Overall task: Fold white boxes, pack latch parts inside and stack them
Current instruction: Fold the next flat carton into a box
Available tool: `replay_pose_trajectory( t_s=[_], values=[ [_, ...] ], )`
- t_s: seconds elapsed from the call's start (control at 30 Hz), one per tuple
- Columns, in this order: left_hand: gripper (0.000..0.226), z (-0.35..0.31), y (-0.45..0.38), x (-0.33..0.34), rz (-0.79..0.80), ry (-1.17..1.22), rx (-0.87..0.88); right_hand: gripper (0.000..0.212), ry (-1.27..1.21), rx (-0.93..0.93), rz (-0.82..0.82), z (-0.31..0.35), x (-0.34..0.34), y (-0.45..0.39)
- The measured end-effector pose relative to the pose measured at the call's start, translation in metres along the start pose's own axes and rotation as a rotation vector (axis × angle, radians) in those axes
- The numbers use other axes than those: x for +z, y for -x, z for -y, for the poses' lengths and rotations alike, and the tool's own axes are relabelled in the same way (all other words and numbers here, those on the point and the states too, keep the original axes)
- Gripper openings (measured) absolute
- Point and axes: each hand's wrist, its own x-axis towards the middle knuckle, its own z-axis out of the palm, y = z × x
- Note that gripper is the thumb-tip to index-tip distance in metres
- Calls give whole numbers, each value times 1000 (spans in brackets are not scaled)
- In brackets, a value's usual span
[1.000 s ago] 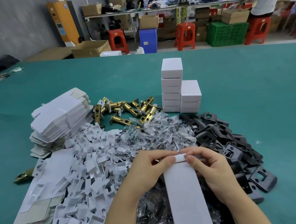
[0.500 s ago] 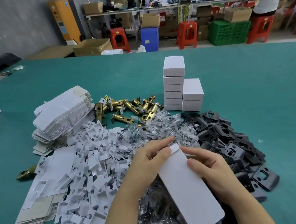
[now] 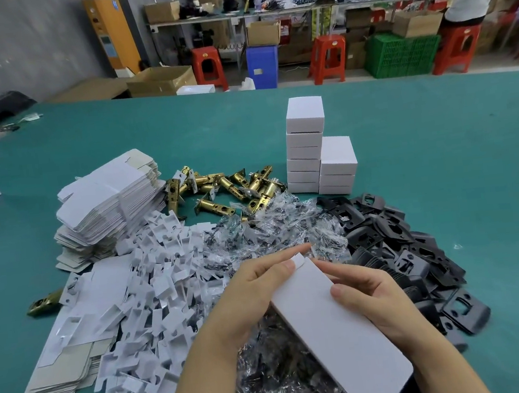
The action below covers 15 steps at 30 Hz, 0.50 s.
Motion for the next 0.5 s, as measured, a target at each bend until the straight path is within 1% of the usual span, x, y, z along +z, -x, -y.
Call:
replay_pose_trajectory(
  t_s=[0.17, 0.5],
  values=[
    [29, 2, -1, -2, -18, 0, -9, 39, 4, 23, -3, 3, 1, 1],
    [33, 2, -1, -3, -8, -50, -21, 38, 37, 32, -12, 7, 2, 0]
  ],
)
